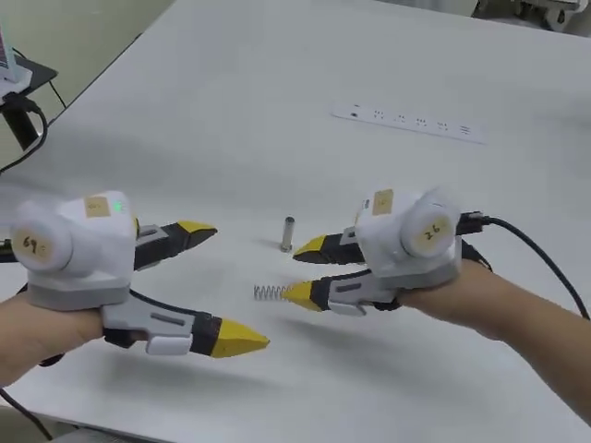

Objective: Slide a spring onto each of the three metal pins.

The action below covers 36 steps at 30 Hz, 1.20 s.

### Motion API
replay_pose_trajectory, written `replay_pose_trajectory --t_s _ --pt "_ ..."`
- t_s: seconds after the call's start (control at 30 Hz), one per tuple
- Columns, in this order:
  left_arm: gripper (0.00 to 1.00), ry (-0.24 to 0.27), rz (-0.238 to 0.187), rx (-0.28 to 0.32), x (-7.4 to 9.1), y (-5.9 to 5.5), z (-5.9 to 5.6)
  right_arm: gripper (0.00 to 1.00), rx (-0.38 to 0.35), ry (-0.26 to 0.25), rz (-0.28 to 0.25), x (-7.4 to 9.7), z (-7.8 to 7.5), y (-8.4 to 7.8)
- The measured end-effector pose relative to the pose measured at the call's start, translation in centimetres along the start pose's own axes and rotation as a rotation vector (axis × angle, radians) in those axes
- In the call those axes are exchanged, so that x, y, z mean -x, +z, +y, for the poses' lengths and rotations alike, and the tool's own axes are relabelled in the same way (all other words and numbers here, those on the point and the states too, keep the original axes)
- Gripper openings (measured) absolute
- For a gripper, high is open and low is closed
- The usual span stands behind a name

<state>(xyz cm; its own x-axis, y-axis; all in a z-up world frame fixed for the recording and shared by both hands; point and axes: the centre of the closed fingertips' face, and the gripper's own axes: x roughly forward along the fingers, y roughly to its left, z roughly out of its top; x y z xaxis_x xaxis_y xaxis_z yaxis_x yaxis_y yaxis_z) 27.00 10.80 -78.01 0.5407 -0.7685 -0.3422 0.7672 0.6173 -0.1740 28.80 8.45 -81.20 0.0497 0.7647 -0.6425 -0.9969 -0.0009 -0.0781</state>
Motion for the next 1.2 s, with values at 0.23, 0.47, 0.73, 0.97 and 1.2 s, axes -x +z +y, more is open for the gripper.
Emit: replay_pose_trajectory --t_s 0.23,0.47,0.73,0.97,1.2 --pt "0.96 0.005 0.001 0.005 0.1 -0.2 0.0 0.25 0.016 0.025 0.056 -1.3 0.0 -0.9" --pt "0.96 0.009 -0.002 0.004 0.2 -0.1 0.2 0.21 0.043 0.045 0.114 -2.4 0.1 -1.8" --pt "0.96 0.01 -0.001 0.006 0.5 -0.4 0.3 0.18 0.088 0.062 0.175 -3.1 0.2 -2.7" --pt "0.96 0.015 0.001 0.009 0.7 -0.5 0.5 0.12 0.096 0.064 0.183 -3.3 0.2 -2.7" --pt "0.96 0.011 0.007 0.007 0.5 -0.6 0.3 0.08 0.103 0.077 0.181 -3.3 0.3 -2.7"
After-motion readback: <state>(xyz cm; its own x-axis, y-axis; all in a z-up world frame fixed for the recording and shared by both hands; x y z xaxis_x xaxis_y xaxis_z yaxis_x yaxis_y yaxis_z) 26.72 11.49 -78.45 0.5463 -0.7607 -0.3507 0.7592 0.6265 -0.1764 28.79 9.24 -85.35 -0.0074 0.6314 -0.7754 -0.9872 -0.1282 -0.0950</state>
